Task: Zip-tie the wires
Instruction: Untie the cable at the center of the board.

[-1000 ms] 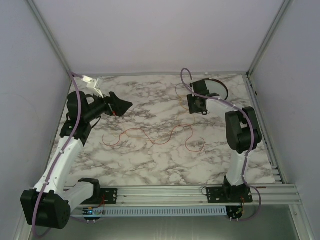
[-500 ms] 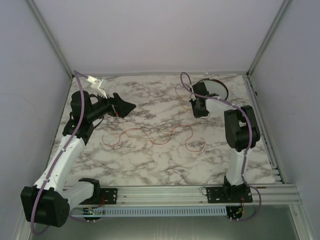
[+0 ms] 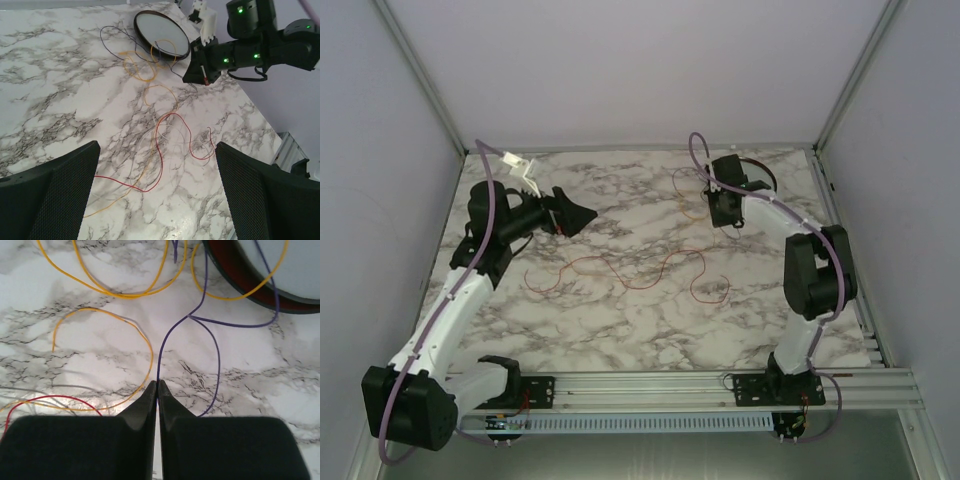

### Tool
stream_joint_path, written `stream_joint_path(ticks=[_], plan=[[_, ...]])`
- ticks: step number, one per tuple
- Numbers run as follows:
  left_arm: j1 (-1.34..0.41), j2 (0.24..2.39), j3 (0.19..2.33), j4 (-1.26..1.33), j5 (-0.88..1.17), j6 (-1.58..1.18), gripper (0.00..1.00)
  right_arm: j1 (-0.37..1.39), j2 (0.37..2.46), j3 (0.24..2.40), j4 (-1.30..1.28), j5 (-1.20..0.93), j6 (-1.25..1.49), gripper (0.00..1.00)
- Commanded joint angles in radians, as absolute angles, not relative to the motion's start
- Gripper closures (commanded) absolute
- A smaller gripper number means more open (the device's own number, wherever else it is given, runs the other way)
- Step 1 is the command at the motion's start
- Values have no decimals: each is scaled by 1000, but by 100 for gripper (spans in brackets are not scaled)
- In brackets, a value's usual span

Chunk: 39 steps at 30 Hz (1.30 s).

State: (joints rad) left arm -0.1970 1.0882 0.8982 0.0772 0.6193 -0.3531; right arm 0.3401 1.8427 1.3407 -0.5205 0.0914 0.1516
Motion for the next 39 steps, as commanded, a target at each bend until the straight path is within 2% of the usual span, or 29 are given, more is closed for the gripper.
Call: stream_joint_path(ticks=[1,14,30,39], plan=[[-222,1103,921,157,619,-357,0,337,1767,1379,-557,106,185,100],[-504,1320,974,394,490,-280,0,387,1467,1509,-539,163,331,100],[-662,1746,1235,734,427,-306,0,399,1282,1642,-461,150,399,100],[-683,1802,1408,637,313,-196,0,398,1268,1638,-531,61,290,100]])
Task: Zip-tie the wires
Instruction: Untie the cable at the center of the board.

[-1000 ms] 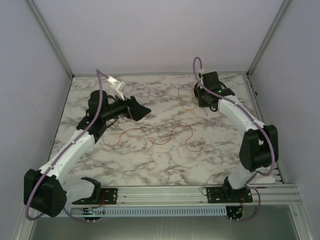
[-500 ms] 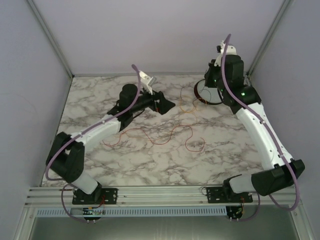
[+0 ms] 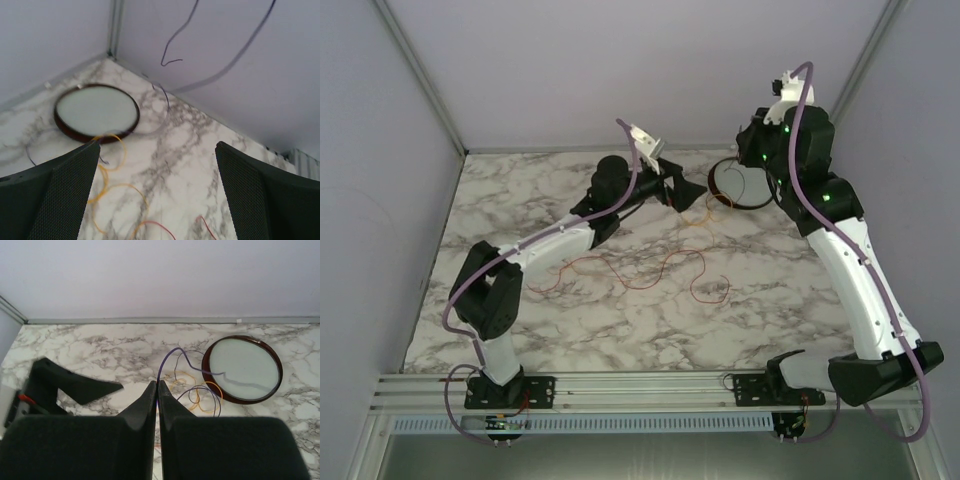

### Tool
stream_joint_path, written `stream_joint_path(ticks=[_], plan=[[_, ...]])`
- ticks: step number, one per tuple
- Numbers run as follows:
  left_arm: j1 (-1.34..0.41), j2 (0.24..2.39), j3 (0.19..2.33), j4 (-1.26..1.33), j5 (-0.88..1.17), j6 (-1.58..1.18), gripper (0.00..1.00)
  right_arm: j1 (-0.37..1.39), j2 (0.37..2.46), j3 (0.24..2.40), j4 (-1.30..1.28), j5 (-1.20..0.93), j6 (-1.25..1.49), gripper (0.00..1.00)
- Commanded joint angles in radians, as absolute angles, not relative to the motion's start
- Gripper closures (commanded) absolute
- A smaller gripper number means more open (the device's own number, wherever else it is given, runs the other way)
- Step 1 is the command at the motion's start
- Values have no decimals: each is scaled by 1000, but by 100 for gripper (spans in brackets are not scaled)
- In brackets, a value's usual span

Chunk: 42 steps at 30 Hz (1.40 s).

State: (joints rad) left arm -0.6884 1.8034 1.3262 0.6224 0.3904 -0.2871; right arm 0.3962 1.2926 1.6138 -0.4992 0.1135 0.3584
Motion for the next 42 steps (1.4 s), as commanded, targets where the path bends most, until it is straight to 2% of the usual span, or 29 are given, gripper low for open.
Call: stream_joint_path(ticks=[1,8,13,20,26,29,30,33,37,39,42], plan=[[-683,1806,1430,603,299,-160,0,397,1263,1634,-542,45,273,100],[-681,1828,1482,634,283,-23,0,388,1226,1637,-632,-95,187,100],[-683,1890,1533,723,387,-64,0,385,1221,1641,-653,-165,187,100],[-705,1921,1478,971,429,-127,0,379,1226,1653,-658,-219,208,100],[-742,1983,1548,1023,475,-156,0,377,1229,1659,-658,-236,218,100],[-761,2031,1581,1028,464,-151,4,376,1228,1655,-655,-237,226,100],[-766,2038,1591,1033,461,-152,8,376,1226,1650,-650,-240,229,100],[-769,2059,1609,1063,425,-155,34,376,1219,1640,-639,-246,239,100],[-769,2063,1610,1097,378,-148,75,376,1203,1619,-638,-230,243,100],[-769,2052,1605,1096,365,-135,87,373,1194,1607,-637,-215,243,100],[-766,2029,1595,1083,349,-113,100,368,1184,1590,-634,-207,244,100]])
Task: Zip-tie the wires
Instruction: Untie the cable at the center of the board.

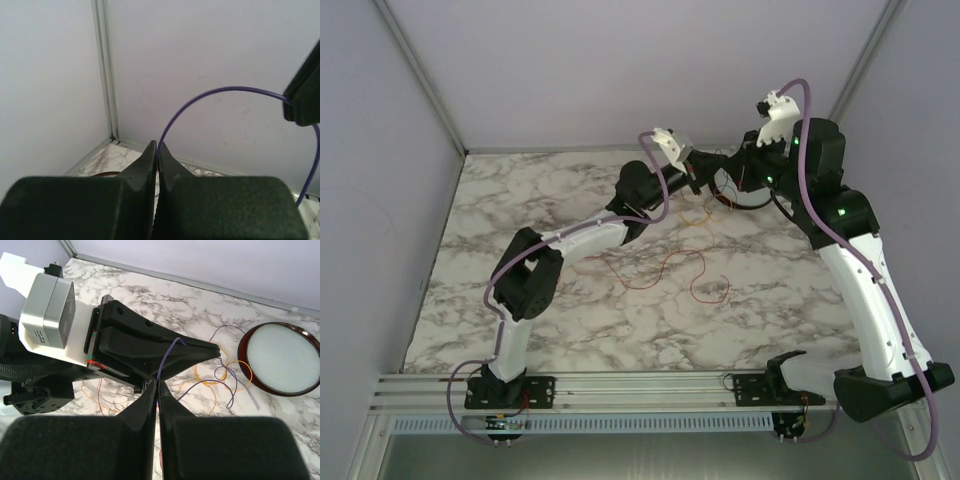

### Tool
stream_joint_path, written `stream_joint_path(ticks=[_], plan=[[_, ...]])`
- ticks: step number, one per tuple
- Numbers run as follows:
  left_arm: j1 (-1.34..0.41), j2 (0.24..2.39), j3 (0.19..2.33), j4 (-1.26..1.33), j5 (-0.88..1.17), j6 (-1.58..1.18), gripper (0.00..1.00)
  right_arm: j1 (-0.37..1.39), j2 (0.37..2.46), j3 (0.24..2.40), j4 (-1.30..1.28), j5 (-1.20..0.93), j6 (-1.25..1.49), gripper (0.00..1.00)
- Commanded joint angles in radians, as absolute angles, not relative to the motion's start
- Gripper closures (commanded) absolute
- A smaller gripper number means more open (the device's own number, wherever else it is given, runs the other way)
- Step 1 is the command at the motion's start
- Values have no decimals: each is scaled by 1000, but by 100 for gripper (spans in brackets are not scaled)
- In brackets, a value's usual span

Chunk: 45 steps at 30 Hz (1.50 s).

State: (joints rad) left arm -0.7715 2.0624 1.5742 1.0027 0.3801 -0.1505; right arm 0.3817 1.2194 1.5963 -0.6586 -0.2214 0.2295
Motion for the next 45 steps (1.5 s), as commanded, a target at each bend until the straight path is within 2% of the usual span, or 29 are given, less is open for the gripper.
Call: stream_joint_path(ticks=[1,9,11,13,16,17,23,29,34,45], plan=[[-766,2021,1588,1073,344,-102,100,366,1183,1587,-632,-208,245,100],[-735,1942,1543,963,283,-91,100,364,1175,1569,-622,-167,249,100],[-715,1913,1582,836,257,-89,100,364,1174,1544,-613,-109,257,86],[-702,1892,1640,697,223,-54,100,363,1177,1506,-588,-78,266,80],[-696,1894,1767,489,197,-1,100,365,1167,1413,-503,-46,297,54],[-694,1900,1814,428,192,12,100,366,1157,1369,-462,-35,316,49],[-688,1926,2041,134,105,72,100,382,1107,1044,-224,72,409,39],[-681,1948,2172,-1,92,81,100,396,1156,784,141,97,314,19],[-681,1946,2178,-2,71,69,100,398,1320,726,365,112,291,15],[-675,1945,2216,-33,93,73,100,403,1716,975,418,91,146,15]])
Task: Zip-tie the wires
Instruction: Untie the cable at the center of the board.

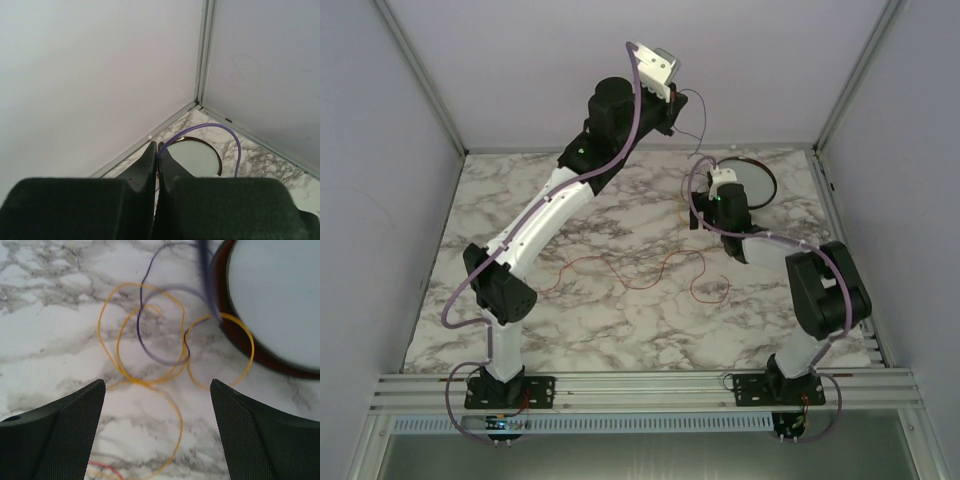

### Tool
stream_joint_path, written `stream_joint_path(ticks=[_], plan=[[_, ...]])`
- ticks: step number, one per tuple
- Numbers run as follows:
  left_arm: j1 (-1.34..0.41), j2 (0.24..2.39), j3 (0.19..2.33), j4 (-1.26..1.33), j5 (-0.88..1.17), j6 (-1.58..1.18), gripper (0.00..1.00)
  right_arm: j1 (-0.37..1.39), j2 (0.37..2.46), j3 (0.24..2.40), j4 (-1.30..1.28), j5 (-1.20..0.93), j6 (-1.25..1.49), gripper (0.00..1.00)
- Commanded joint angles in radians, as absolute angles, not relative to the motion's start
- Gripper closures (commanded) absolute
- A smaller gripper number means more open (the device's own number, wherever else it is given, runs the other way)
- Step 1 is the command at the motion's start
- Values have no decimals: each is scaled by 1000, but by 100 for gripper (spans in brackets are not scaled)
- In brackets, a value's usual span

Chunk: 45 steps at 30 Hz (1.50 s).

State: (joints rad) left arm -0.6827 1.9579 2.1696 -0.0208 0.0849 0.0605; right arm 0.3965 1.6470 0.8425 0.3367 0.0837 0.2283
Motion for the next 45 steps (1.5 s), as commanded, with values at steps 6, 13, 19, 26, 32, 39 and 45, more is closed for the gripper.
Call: stream_joint_path(ticks=[6,13,19,26,32,39,45], plan=[[-670,1942,2235,-50,107,68,100,403,1868,1137,360,81,79,17],[-649,1935,2250,-75,99,40,100,404,1987,1229,284,38,80,44],[-617,1910,2250,-122,88,28,100,400,2002,1255,223,54,69,86],[-514,1824,2151,-180,39,-29,100,407,1876,1320,77,186,71,100],[-348,1644,1827,-147,1,-139,100,418,1832,1534,-108,372,90,100],[-208,1467,1450,-99,20,-197,100,501,1886,1921,-299,611,105,100],[-148,1383,1298,-126,104,-200,100,603,1922,2254,-483,795,-23,100]])
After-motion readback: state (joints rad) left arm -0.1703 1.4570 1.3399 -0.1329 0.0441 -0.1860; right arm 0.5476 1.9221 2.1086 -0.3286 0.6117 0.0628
